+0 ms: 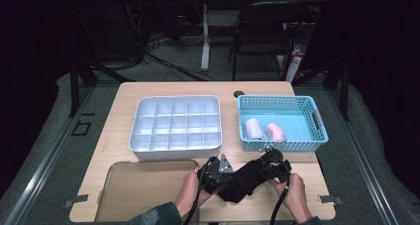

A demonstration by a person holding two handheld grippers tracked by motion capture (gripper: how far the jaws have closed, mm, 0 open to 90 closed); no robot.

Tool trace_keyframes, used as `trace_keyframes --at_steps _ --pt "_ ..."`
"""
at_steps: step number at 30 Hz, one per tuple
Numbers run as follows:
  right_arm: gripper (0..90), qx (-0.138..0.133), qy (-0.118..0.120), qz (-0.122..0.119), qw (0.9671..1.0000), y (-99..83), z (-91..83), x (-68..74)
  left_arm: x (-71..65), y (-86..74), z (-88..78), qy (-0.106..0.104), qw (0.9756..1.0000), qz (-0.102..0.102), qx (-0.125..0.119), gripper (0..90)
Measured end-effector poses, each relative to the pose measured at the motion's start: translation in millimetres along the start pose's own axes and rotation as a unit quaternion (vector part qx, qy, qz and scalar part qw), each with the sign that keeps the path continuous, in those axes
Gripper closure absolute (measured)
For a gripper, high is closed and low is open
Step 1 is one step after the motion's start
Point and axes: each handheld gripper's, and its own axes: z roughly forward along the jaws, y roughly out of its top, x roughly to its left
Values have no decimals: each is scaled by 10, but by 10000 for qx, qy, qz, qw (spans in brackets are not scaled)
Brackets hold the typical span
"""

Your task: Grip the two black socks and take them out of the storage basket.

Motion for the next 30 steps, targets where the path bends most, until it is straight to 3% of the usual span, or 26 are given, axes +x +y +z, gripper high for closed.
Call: trace_keyframes --at_steps 6,15,24,30 --pt "728 -29 -51 80 10000 -20 -9 -24 11 -96 -157 19 9997 -66 -232 831" --pt "728 -20 -102 148 9998 -45 -28 -65 68 -263 -266 59 9997 -132 -192 828" --pt "727 -54 -152 245 9996 -67 -44 -100 148 -321 -309 92 9993 -228 -298 824" --pt "721 -51 -240 319 9992 -98 -63 -140 133 -380 -312 0 9998 -168 -45 772"
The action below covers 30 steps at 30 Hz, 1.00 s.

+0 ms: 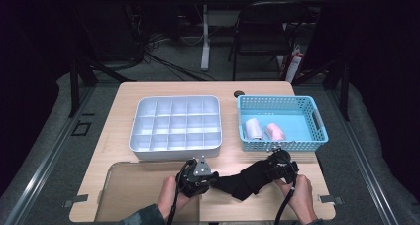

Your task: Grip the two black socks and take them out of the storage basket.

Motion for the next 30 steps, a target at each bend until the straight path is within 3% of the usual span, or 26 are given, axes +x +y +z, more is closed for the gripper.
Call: trace_keyframes --at_steps 6,14,20,22,24,27,30 --pt "716 38 -17 0 10000 -25 -20 -32 8 -96 -17 -32 9995 -41 299 694" --pt "701 54 -22 -3 10000 -49 -32 -28 133 -274 -101 -93 9979 -348 539 584" --pt "674 64 54 -62 9999 -57 -67 -51 202 -318 -169 104 9976 -534 428 502" --pt "666 -122 88 -72 9999 -61 -104 -56 212 -320 -158 207 9969 -586 477 453" --pt "649 -422 144 -126 9989 -61 -141 -41 226 -326 -134 177 9963 -634 560 458" --pt "609 -537 391 -273 9974 -53 -167 -3 231 -336 -103 188 9958 -651 609 506" --pt "622 -546 564 -621 9950 -37 -129 70 218 -334 -92 247 9957 -565 698 548"
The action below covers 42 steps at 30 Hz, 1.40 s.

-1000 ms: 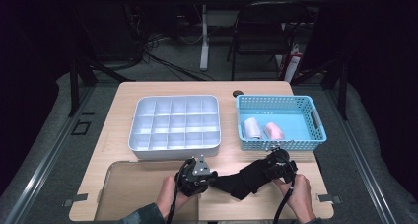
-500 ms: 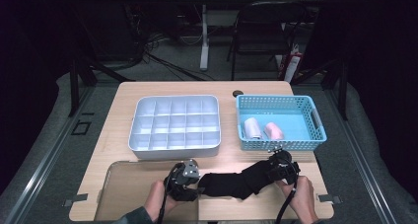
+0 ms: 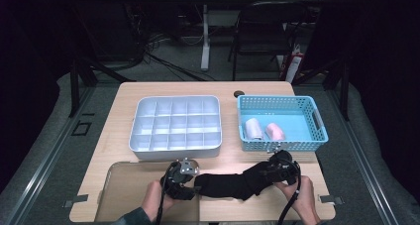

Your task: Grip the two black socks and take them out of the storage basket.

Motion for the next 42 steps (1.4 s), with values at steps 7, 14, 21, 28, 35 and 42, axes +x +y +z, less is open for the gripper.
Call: trace_keyframes --at_steps 7,14,21,28,35,42 --pt "699 281 -15 -84 9996 1 152 11 35 -9 76 -89 9999 -29 121 659" --pt "703 359 -123 60 9993 -13 140 -24 37 0 147 23 10000 53 80 772" --pt "698 351 -171 196 9990 -13 138 -32 22 40 190 76 9999 131 21 861" --pt "688 442 -323 426 9976 -22 116 -45 40 72 196 176 9998 102 -83 889" --pt "596 238 -132 494 9984 -22 40 -102 72 69 163 66 9999 36 -70 781" --pt "549 -132 -394 735 9964 -68 -173 -310 112 66 90 41 9998 -82 -201 509"
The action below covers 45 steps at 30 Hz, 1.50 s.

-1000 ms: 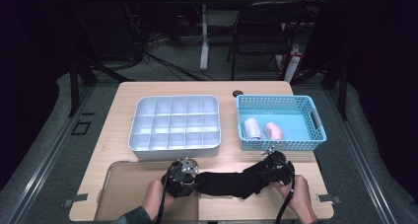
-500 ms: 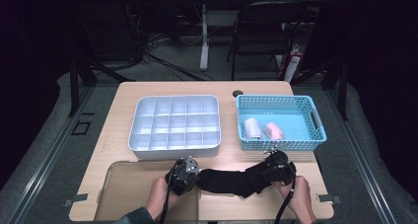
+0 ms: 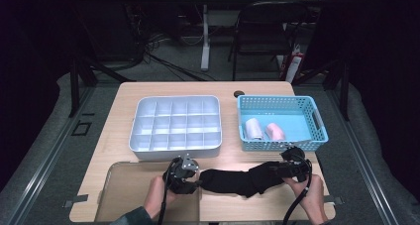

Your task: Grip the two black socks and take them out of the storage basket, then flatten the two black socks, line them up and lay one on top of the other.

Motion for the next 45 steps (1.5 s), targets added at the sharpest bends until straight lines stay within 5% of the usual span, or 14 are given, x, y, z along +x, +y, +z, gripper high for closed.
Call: trace_keyframes --at_steps 5,7,19,26,45 --pt "549 46 -175 284 9994 -33 44 -141 -13 8 -22 15 10000 -3 -77 361" --pt "553 275 -192 268 9991 -35 71 -185 -16 9 -24 -18 10000 15 -89 322" --pt "726 651 -161 272 9974 -38 180 -213 -5 2 -46 -33 9999 9 -145 284" --pt "827 501 -184 302 9981 -41 129 -209 -8 2 -37 -45 9999 11 -138 284" --pt "835 63 62 143 9999 16 -142 -61 8 1 -35 -23 9999 -20 -168 263"
